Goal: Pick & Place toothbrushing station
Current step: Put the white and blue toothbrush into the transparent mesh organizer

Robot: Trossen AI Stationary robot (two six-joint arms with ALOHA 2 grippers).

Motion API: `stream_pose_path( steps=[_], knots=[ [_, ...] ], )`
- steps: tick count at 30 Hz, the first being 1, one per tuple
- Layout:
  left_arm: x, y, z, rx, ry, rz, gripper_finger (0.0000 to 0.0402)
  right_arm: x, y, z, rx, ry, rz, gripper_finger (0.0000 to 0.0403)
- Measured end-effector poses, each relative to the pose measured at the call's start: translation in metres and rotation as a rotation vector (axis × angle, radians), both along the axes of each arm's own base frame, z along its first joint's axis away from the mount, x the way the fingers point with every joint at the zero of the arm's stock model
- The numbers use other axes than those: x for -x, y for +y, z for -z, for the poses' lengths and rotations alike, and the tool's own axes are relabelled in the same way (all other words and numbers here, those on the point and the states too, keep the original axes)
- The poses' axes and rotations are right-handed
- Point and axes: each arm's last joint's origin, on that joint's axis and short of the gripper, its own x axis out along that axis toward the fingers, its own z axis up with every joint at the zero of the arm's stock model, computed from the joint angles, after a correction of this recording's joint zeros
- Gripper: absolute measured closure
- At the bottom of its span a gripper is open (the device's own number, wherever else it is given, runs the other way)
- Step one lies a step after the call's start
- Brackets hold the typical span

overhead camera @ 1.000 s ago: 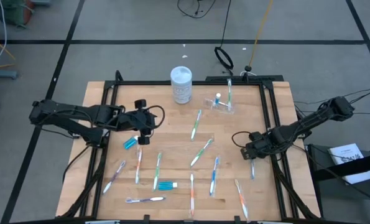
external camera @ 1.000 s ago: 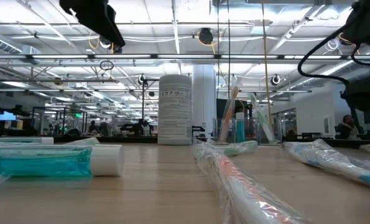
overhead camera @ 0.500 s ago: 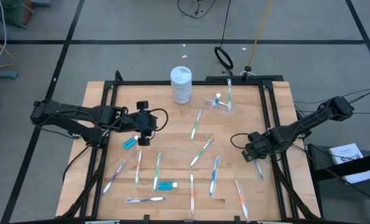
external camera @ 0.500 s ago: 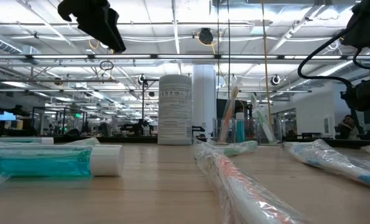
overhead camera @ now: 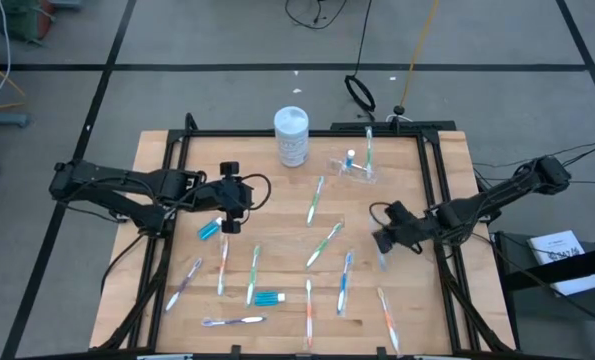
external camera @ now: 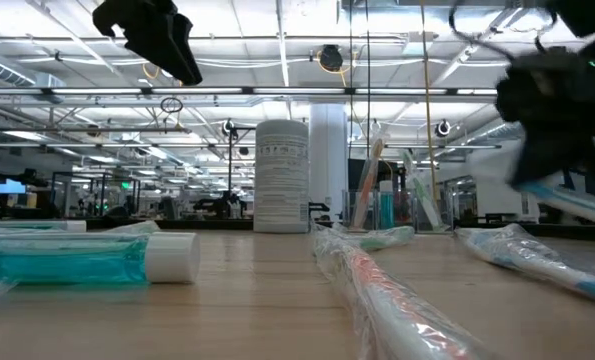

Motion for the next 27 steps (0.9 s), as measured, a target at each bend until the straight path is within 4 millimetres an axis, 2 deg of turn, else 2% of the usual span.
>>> stream_pose_path(
  steps=[6,10,14,18,22,27],
  knots=[
    [-0.001,0.000,-0.001,0.001,-0.014,0.000,0.0215,-0.020,-0.016,-0.023,0.455,-0.232,0.034,0.0388],
    [-0.001,0.000,-0.001,0.001,-0.016,0.000,0.0215,-0.029,-0.034,-0.040,0.772,-0.264,0.135,0.0388],
    [-0.001,0.000,-0.001,0.007,-0.019,-0.006,0.0215,-0.029,-0.055,-0.048,1.003,-0.179,0.255,0.0388],
    [-0.001,0.000,-0.001,0.004,-0.018,-0.002,0.0215,-0.028,-0.075,-0.055,1.123,-0.088,0.331,0.0388],
    [-0.001,0.000,-0.001,0.002,-0.018,0.000,0.0215,-0.025,-0.091,-0.054,1.161,0.008,0.372,0.0386],
    [-0.002,0.000,-0.001,0.002,-0.018,0.000,0.0215,-0.018,-0.105,-0.036,1.108,0.049,0.467,0.0384]
  ],
)
